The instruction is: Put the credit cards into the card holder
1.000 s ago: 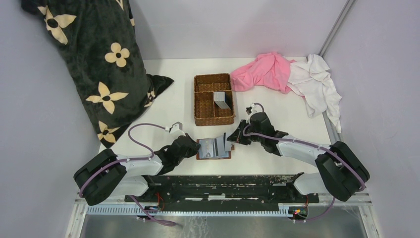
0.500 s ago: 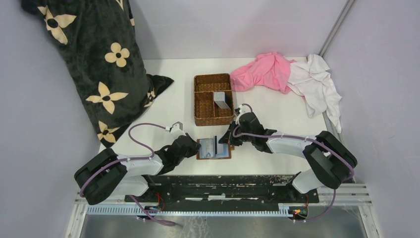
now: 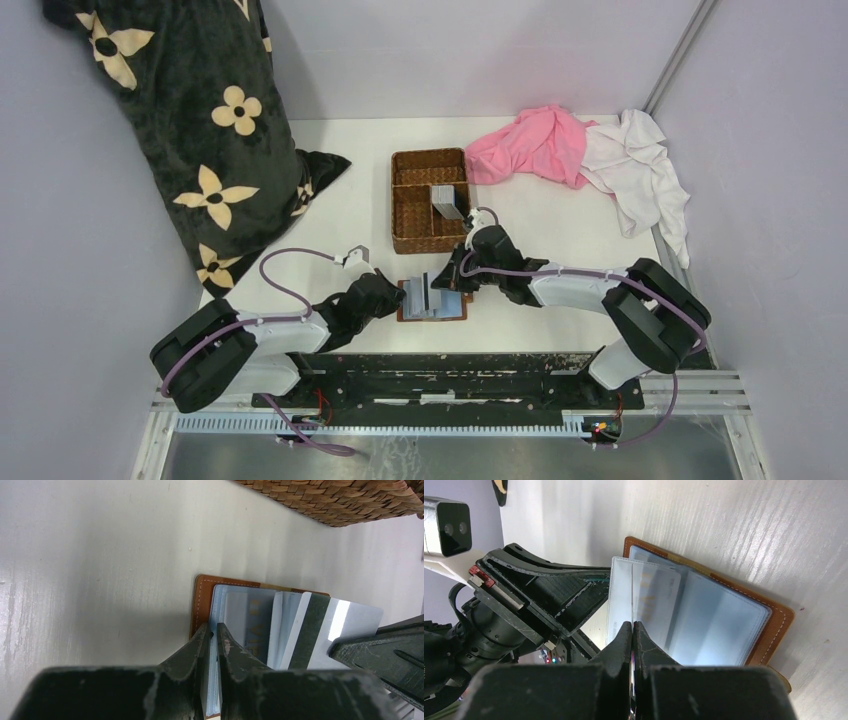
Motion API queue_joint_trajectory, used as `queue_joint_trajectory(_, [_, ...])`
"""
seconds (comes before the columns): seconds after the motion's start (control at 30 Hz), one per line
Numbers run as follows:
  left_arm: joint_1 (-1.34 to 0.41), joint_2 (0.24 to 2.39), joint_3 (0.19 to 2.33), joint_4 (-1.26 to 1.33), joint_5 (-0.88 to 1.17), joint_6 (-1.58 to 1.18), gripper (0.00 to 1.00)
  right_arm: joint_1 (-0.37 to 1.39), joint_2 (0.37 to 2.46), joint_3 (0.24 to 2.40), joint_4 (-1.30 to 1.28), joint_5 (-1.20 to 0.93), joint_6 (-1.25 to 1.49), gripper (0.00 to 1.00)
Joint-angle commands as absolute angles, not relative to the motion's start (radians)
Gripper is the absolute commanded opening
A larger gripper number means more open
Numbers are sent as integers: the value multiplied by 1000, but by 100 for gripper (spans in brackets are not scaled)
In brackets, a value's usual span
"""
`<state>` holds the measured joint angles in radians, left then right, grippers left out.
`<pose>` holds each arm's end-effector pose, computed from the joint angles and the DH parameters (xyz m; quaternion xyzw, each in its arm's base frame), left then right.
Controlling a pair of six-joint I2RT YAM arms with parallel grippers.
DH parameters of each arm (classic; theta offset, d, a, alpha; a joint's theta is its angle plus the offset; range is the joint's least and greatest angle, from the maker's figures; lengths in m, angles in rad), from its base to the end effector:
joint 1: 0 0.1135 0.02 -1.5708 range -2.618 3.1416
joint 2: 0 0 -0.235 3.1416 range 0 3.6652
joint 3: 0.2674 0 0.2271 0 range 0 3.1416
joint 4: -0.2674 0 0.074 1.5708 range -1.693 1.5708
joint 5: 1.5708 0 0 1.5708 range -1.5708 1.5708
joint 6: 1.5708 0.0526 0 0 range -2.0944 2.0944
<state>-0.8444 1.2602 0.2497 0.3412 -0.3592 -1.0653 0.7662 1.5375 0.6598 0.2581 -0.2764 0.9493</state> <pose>0.1547 -0.1463 0.1071 -0.1750 0.8717 -0.2570 0.3789 0.2060 0.2182 0.1459 0.0177 0.8826 0.4231 0.2040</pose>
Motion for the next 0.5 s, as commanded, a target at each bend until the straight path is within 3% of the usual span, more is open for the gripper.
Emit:
queue_joint_trajectory(0.0, [-851, 1270, 222, 207, -372, -1075, 17, 770, 1524, 673, 289, -242, 933, 1])
queue_joint_trajectory(0.47, [-851, 1254, 198, 193, -391, -1094, 16, 737, 1454, 632, 237, -202, 886, 1])
